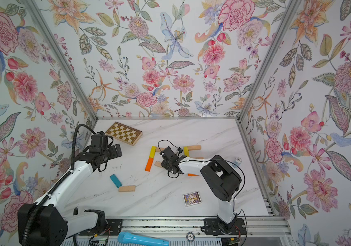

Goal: Assemble the number 6 with building blocks
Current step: Assemble the building block at the center of the board.

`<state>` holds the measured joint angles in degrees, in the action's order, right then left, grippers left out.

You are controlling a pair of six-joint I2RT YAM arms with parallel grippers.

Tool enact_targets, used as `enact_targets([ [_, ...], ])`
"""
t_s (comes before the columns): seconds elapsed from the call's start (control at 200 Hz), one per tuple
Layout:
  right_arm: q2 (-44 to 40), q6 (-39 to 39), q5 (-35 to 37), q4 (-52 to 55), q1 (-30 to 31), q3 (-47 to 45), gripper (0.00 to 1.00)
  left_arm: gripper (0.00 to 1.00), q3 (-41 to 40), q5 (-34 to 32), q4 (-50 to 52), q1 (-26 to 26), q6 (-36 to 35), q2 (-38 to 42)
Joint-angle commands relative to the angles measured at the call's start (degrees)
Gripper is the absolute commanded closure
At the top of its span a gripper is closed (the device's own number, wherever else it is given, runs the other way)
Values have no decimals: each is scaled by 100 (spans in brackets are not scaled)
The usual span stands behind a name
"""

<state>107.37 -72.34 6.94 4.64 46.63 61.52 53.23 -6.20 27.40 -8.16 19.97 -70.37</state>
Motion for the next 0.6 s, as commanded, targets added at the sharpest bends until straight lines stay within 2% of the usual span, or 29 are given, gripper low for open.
enact_targets([
  [0.0,204,-217,-236,-136,-34,62,62,1,56,85,73,-8,19,40],
  [0.4,208,-147,-236,-297,-207,146,62,1,56,143,81,3,2,-54],
  [0.52,97,276,-83,-208,-227,207,62,1,56,186,84,-1,-3,-82],
  [0.596,-24,931,79,-4,-232,294,59,1,56,253,82,-8,-25,-113],
])
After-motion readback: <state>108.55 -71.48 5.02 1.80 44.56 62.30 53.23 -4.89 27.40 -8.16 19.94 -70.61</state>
